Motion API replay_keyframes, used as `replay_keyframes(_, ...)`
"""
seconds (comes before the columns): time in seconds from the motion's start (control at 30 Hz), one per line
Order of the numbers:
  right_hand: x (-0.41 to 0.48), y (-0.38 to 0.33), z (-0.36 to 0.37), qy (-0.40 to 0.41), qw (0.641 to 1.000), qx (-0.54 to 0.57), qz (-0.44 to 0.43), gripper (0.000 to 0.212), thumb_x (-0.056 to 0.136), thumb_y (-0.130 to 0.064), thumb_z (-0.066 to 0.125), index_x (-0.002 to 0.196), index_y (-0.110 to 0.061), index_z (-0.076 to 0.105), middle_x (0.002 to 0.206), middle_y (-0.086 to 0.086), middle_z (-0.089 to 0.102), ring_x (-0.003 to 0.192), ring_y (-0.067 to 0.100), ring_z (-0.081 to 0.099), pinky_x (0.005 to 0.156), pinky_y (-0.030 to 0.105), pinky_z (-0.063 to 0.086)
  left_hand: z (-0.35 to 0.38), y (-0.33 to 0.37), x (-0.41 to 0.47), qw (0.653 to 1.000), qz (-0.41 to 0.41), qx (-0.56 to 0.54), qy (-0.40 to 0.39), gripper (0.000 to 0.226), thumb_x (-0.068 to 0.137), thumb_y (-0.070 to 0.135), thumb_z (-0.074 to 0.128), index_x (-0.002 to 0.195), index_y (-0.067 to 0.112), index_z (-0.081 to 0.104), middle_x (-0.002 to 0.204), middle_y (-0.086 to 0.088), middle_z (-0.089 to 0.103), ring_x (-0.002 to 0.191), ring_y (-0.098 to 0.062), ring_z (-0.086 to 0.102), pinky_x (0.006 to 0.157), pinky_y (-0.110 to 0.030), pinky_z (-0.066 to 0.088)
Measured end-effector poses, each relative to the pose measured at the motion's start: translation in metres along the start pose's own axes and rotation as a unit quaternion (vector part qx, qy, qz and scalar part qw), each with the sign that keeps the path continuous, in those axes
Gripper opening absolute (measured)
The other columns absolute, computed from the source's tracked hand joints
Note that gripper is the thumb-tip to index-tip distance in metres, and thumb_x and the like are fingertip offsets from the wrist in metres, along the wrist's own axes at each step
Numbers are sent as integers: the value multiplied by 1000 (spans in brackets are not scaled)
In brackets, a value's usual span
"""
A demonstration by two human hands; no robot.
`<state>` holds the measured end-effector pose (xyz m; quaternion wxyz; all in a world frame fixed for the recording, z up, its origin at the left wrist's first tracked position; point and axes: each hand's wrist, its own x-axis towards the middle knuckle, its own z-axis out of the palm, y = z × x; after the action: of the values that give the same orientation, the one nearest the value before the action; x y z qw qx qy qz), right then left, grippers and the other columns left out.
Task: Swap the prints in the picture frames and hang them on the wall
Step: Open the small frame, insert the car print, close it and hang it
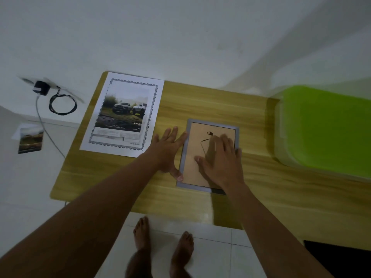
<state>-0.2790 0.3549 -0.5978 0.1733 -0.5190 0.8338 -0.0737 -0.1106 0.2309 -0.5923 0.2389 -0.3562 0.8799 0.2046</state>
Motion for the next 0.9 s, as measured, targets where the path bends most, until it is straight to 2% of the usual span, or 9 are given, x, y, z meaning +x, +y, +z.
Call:
replay_keyframes(0.13, -27, 5, 7, 9, 999, 12, 38, 78, 88, -68, 50, 140, -12, 39, 159, 15, 24, 149, 30, 16, 118, 53, 21, -2, 2, -3, 1000, -3, 2, -5, 150, 51, 66, 82, 148, 31, -26, 156, -8, -32, 144, -31, -26, 116, -59, -1)
replay_keyframes(0.3, -24, -4, 4, 23, 999, 10, 27, 48, 98, -44, 49, 126, -5, 52, 145, 22, 43, 143, 35, 28, 115, 53, 24, -3, -1, -3, 1000, 5, 6, -7, 149, 52, 64, 83, 149, 29, -25, 157, -8, -30, 145, -31, -24, 116, -58, 1)
replay_keyframes(0.43, -22, -12, -6, 18, 996, 78, 33, 47, 99, -30, 52, 126, 8, 47, 138, 28, 44, 135, 40, 35, 108, 51, 38, -5, -3, -5, 1000, 7, 4, -7, 147, 55, 59, 85, 150, 28, -23, 158, -4, -29, 146, -28, -23, 117, -53, 2)
replay_keyframes(0.57, -21, -13, -6, 4, 992, 118, 46, 53, 99, -33, 51, 135, 6, 41, 143, 24, 40, 136, 36, 35, 107, 50, 39, -7, -5, -7, 1000, 9, -6, -3, 144, 58, 54, 85, 150, 27, -23, 158, -3, -27, 147, -24, -22, 118, -51, 3)
replay_keyframes(0.67, -20, -13, -7, 16, 989, 140, 46, 50, 98, -34, 53, 131, 1, 42, 142, 21, 41, 134, 35, 37, 104, 50, 41, -7, -4, -7, 1000, 9, -13, -5, 145, 57, 54, 86, 151, 26, -22, 159, -3, -27, 147, -24, -22, 118, -52, 2)
replay_keyframes(0.73, -18, -13, -12, 36, 985, 161, 56, 43, 95, -36, 57, 125, -7, 43, 137, 16, 46, 126, 33, 45, 97, 48, 47, -6, -5, -7, 1000, 9, -16, -7, 147, 55, 56, 85, 151, 26, -22, 158, -2, -27, 146, -24, -22, 118, -52, 1)
replay_keyframes(0.8, -15, -12, -20, 54, 980, 178, 71, 38, 94, -37, 59, 119, -13, 44, 122, 10, 53, 108, 29, 55, 84, 44, 52, -5, -6, -6, 1000, 7, -17, -10, 146, 55, 56, 86, 151, 25, -21, 158, -2, -27, 146, -24, -23, 118, -52, 0)
replay_keyframes(0.9, -14, -9, -39, 56, 978, 180, 85, 38, 94, -40, 60, 119, -16, 44, 102, 3, 57, 88, 22, 57, 74, 37, 50, -6, -5, -3, 1000, 2, -29, -11, 148, 56, 54, 87, 151, 25, -23, 159, -2, -26, 147, -24, -21, 119, -54, 1)
